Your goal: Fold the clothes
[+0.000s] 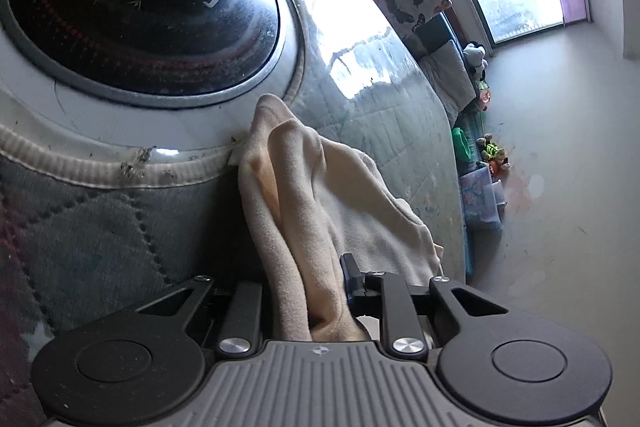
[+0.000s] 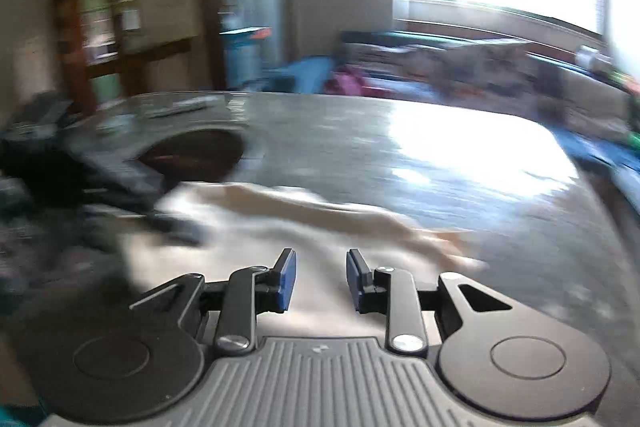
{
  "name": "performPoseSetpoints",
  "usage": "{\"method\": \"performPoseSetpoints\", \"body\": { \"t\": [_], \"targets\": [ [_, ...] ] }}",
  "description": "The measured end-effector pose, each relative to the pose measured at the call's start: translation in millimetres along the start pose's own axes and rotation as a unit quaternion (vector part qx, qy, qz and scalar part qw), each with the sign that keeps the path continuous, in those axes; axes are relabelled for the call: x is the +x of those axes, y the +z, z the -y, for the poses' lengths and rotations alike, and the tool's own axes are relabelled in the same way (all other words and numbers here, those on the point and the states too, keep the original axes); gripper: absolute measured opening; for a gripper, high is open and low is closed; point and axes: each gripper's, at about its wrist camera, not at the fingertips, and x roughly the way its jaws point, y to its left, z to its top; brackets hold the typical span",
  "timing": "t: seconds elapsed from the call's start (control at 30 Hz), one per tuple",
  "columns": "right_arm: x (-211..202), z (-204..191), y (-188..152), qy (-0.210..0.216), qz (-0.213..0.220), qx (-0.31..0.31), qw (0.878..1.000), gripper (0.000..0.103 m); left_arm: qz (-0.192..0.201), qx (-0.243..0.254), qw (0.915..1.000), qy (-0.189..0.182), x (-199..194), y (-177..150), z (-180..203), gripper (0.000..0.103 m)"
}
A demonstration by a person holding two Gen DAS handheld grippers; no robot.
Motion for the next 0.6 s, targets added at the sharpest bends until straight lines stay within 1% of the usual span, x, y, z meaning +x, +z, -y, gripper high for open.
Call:
{"method": "performPoseSetpoints", "body": {
  "t": [0.03,0.1,0.2,0.27,0.4,0.47,0.5,0.6],
  "targets": [
    [1,13,-2,-0.020,-0.001,0.013,1.000,0.027,0.000,0.004,1.0000,0.002,0,0,0,0.022],
    [6,33,-6,-0.043,-0.005,0.045,0.998,0.027,0.002,0.014,0.9999,0.006,0,1,2,0.022],
    [16,60,-16,-0.055,-0.010,0.089,0.994,0.028,0.003,0.021,0.9997,0.011,2,-2,4,0.022],
    [24,73,-20,-0.050,-0.013,0.121,0.991,0.032,0.005,0.026,0.9995,0.016,3,-2,6,0.022],
    [28,86,-30,-0.028,-0.009,0.164,0.986,0.032,0.009,0.045,0.9986,0.028,7,-4,13,0.022],
    [24,85,-33,-0.019,-0.005,0.165,0.986,0.017,0.011,0.058,0.9976,0.037,9,-3,21,0.022],
    [23,84,-33,-0.014,-0.004,0.167,0.986,0.011,0.013,0.065,0.9968,0.043,9,-4,24,0.022],
    [8,81,-33,-0.011,0.012,0.167,0.986,0.009,0.018,0.086,0.9946,0.056,8,-5,32,0.021]
  ]
}}
